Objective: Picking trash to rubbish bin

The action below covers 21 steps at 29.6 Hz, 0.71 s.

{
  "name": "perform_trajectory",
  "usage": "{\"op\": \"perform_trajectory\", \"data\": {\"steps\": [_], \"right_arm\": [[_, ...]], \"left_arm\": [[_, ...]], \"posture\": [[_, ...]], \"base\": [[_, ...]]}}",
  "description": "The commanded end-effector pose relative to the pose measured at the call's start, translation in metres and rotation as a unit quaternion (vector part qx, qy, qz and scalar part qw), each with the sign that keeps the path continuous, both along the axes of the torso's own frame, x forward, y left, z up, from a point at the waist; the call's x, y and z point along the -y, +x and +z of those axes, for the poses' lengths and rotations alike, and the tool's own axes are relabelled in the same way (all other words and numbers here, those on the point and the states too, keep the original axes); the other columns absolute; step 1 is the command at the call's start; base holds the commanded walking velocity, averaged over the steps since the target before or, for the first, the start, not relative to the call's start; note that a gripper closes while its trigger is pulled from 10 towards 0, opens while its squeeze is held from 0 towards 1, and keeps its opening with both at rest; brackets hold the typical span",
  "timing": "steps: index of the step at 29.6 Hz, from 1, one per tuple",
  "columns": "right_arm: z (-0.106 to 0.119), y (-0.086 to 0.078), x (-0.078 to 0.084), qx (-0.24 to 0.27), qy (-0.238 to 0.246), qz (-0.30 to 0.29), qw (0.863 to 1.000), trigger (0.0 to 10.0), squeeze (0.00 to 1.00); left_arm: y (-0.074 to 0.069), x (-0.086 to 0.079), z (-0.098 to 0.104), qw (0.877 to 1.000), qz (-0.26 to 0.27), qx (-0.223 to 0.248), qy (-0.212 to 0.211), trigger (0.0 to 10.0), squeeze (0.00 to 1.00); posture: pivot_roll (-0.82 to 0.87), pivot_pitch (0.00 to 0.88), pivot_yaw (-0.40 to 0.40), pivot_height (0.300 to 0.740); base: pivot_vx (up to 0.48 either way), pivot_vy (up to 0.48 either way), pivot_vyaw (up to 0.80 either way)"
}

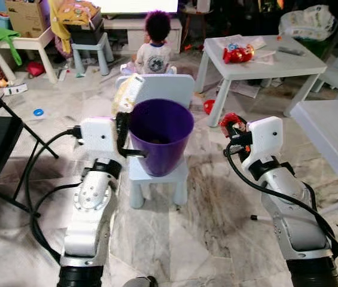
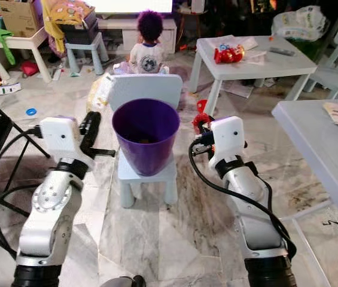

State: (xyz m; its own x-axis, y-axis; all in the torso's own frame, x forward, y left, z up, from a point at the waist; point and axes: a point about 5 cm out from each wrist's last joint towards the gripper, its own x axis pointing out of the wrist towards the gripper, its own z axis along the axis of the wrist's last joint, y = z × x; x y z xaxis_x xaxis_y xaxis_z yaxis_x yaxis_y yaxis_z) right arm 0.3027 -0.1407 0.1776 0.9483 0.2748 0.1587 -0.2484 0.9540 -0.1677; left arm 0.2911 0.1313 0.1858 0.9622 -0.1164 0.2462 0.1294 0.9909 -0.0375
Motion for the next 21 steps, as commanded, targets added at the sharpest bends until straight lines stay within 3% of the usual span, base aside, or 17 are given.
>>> {"op": "perform_trajectory", "data": {"steps": [1,21], "right_arm": [[0.0031,-0.0003,0.0035,0.005,-0.002,-0.003,1.000,0.0,0.00],[0.0030,-0.0008,0.0032,0.006,-0.003,-0.001,1.000,0.0,0.00]], "left_arm": [[0.0013,0.0037,-0.0006,1.000,-0.006,-0.002,-0.007,0.0,0.00],[0.0027,0.0010,-0.0032,1.000,0.000,-0.009,-0.012,0.0,0.00]], "posture": [[0.04,0.103,-0.063,0.740],[0.04,0.103,-0.064,0.740]], "base": [[0.311,0.000,0.00],[0.411,0.000,0.00]]}}
